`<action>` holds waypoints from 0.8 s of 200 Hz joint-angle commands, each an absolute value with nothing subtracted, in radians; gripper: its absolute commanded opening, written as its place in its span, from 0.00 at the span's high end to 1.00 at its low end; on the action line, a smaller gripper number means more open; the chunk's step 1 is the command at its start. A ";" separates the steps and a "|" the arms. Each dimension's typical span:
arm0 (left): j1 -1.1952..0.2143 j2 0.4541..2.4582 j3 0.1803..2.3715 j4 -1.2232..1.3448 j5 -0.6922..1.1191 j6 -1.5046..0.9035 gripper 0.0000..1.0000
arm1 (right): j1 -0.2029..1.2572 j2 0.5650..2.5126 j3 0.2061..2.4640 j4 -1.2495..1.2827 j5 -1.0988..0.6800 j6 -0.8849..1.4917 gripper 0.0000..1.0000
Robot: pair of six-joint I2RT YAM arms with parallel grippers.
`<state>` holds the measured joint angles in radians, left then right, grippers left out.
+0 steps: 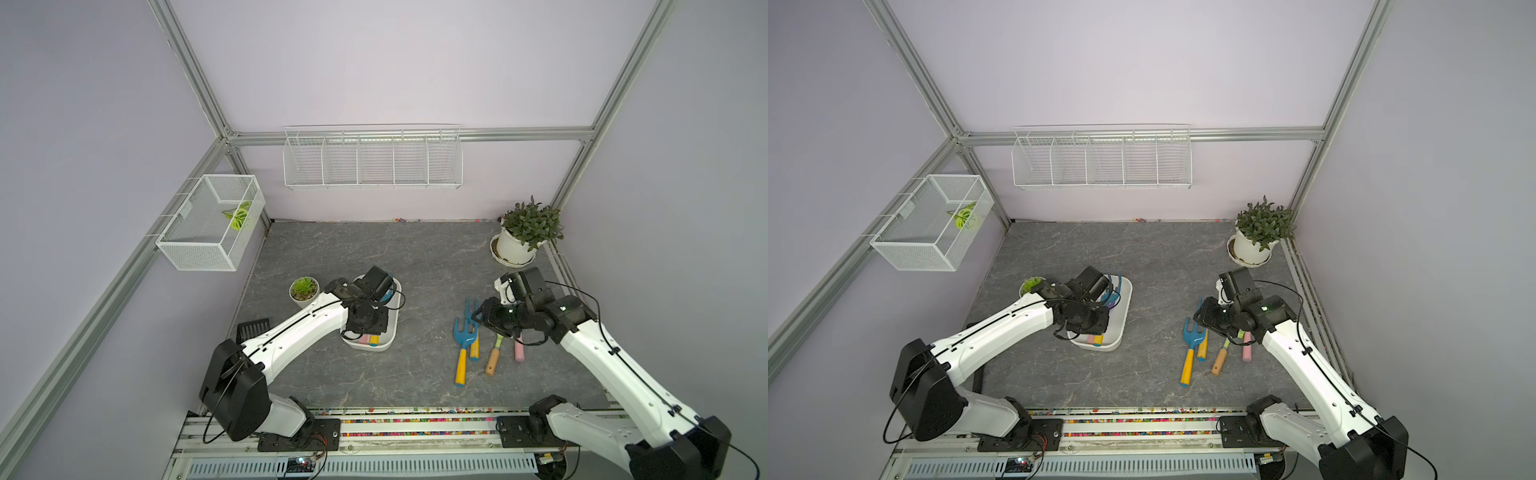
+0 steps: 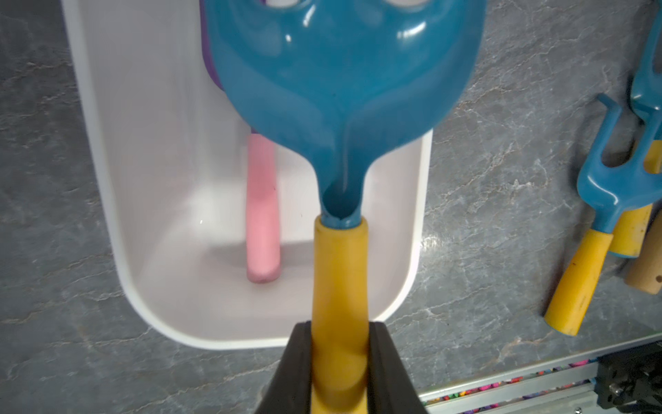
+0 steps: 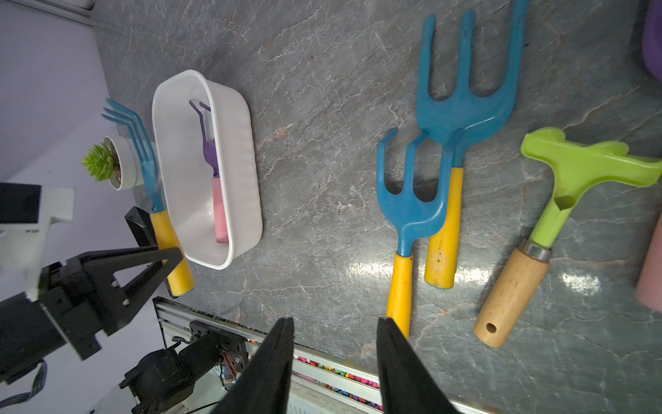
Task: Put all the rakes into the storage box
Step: Place the rake in the storage box.
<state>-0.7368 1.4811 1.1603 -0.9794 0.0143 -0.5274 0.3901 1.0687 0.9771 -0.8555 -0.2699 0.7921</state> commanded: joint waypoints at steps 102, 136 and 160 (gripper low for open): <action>-0.711 1.672 1.233 -0.923 0.020 -0.462 1.00 | 0.385 0.979 0.960 -0.904 -0.265 0.785 0.56; -0.710 1.577 1.168 -0.923 -0.011 -0.480 1.00 | 0.385 0.985 0.948 -0.893 -0.271 0.790 0.56; -0.707 1.565 1.146 -0.928 0.002 -0.466 0.98 | 0.384 0.992 0.951 -0.882 -0.275 0.793 0.56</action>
<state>-0.7136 1.5921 1.1652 -0.9279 0.0158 -0.4808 0.3901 0.9905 0.9665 -0.8856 -0.2707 0.7921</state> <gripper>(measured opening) 0.219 0.436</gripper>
